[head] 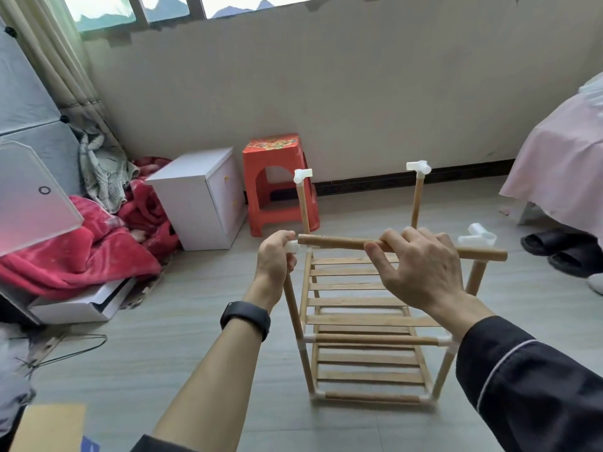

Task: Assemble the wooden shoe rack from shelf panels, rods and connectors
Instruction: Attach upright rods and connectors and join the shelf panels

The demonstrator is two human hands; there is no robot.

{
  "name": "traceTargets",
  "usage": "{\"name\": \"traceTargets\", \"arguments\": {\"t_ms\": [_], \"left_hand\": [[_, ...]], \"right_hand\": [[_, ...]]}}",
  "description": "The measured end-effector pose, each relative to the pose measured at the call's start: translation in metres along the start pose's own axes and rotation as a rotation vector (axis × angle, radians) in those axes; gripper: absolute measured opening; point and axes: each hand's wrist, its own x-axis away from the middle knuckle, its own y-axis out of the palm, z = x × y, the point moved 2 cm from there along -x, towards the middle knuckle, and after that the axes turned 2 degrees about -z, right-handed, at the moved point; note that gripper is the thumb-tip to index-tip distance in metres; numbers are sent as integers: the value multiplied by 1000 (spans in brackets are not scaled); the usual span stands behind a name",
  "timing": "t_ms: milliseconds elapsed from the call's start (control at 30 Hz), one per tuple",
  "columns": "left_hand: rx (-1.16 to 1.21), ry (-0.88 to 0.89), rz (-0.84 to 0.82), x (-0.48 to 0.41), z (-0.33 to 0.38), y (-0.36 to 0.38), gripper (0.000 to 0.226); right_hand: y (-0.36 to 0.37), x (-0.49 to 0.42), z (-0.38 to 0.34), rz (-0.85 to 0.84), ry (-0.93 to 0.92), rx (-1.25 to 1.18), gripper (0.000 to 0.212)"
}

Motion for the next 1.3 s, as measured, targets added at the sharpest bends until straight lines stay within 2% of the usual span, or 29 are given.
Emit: {"name": "traceTargets", "arguments": {"t_ms": [233,533,667,933,1033,1133,1200,1300], "left_hand": [[-26,27,-32,2,1,0,22],[-5,48,-55,8,2,1,34],[-2,44,-66,9,2,0,32],[-40,39,-41,6,2,-3,21],[-310,108,103,9,5,-2,22],[-817,462,320,20,17,12,18],[-1034,723,228,31,28,45,22],[-1185,842,-130,46,37,110,34]], "right_hand": [[3,3,-2,-38,-14,-24,54],[-1,-4,-10,86,-89,21,49],[2,-10,-15,126,-127,41,48],[8,-14,-21,72,-99,35,49],[2,-11,-16,39,-97,-8,48],[-11,-6,5,159,-25,-130,41],[-23,-2,30,296,135,-161,36],[-33,9,78,362,580,-408,40]]}}
